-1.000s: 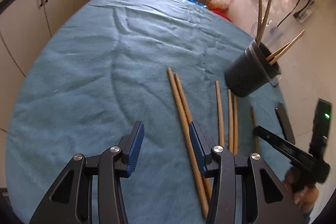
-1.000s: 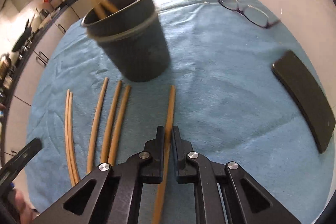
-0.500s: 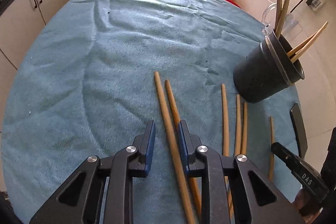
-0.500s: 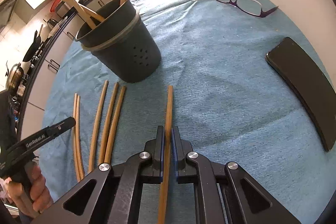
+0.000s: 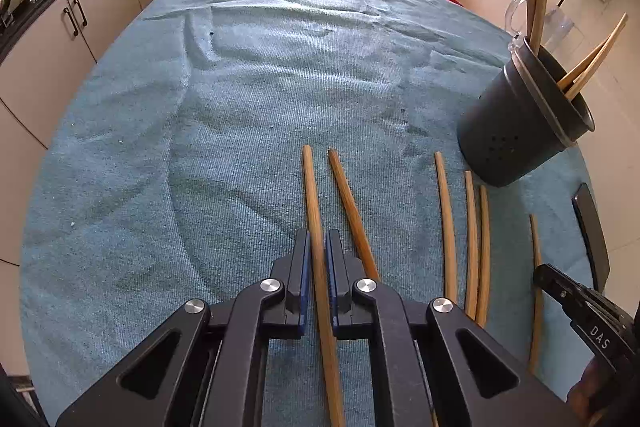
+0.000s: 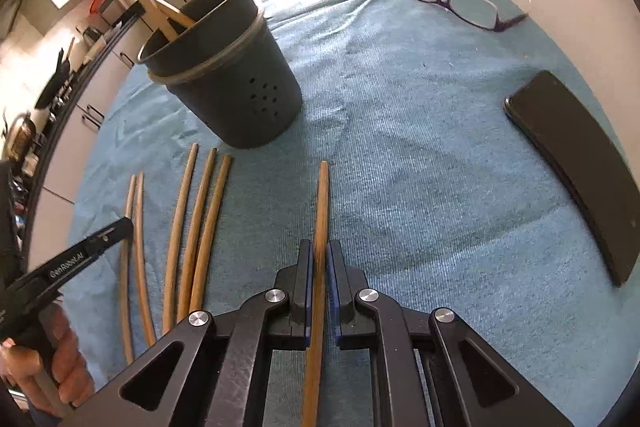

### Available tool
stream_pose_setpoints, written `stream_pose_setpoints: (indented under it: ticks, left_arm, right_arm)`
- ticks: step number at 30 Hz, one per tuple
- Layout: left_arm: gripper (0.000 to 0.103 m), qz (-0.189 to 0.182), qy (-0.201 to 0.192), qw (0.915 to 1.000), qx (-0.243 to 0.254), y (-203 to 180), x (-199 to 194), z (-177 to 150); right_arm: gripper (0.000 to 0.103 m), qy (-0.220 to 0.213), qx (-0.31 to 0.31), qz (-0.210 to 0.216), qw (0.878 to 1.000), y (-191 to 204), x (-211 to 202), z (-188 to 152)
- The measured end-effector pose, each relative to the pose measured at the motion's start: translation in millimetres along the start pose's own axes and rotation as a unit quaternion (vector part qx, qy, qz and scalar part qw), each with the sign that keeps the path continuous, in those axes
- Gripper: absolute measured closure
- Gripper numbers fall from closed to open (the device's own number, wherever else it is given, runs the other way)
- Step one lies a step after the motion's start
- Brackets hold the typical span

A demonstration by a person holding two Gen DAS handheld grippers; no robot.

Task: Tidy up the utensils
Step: 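Lift the left tool's chopstick toward the cup while the right tool carries its own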

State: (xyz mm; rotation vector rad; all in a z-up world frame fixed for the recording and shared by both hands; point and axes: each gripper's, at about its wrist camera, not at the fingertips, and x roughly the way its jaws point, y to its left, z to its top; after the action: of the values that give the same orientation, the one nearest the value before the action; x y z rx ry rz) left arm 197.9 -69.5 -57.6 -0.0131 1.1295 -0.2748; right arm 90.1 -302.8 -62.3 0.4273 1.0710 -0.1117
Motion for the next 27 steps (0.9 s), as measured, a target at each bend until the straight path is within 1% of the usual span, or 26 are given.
stream_pose_setpoints:
  ticks: [4, 6, 7, 9, 11, 13, 17, 19, 22, 27]
  left_arm:
    - [0.097, -0.034, -0.009, 0.9992, -0.018, 9.9, -4.1, -5.6]
    - [0.097, -0.054, -0.021, 0.9980, -0.026, 13.8, -14.8, -9.5]
    - [0.097, -0.054, -0.031, 0.9977, -0.025, 13.9, -21.5, -10.7]
    - [0.097, -0.057, -0.061, 0.9963, -0.021, 13.4, -41.8, -13.7]
    - [0.097, -0.073, -0.090, 0.9931, -0.020, 12.9, -64.8, -16.1]
    - [0.097, -0.081, -0.114, 0.9900, -0.017, 12.0, -83.3, -17.1]
    - [0.097, -0.091, -0.163, 0.9824, -0.009, 7.9, -123.6, -24.2]
    - [0.097, -0.099, -0.177, 0.9792, -0.005, 4.1, -137.3, -23.7]
    - [0.097, -0.106, -0.197, 0.9747, 0.002, 0.5, -155.2, -27.6]
    - [0.097, -0.112, -0.212, 0.9707, 0.009, -3.1, -171.3, -31.4]
  right_arm:
    - [0.096, -0.002, -0.001, 0.002, 1.000, -0.4, 0.0, 1.3]
    - [0.096, -0.005, 0.005, 0.013, 1.000, -1.7, -3.3, 0.7]
    - [0.096, -0.014, 0.008, 0.025, 1.000, -2.1, -9.2, 1.1]
    - [0.096, -0.034, 0.007, 0.032, 0.999, -0.9, -20.7, 3.3]
    - [0.096, -0.065, 0.005, 0.051, 0.997, 0.9, -39.2, 4.2]
    - [0.096, -0.095, 0.003, 0.065, 0.993, 3.5, -56.4, 3.2]
    - [0.096, -0.158, -0.014, 0.089, 0.983, 13.6, -91.9, -5.4]
    - [0.096, -0.184, -0.024, 0.100, 0.978, 19.2, -106.6, -11.2]
    - [0.096, -0.211, -0.037, 0.101, 0.972, 25.9, -122.2, -19.6]
    - [0.096, -0.225, -0.043, 0.108, 0.967, 27.8, -131.7, -21.3]
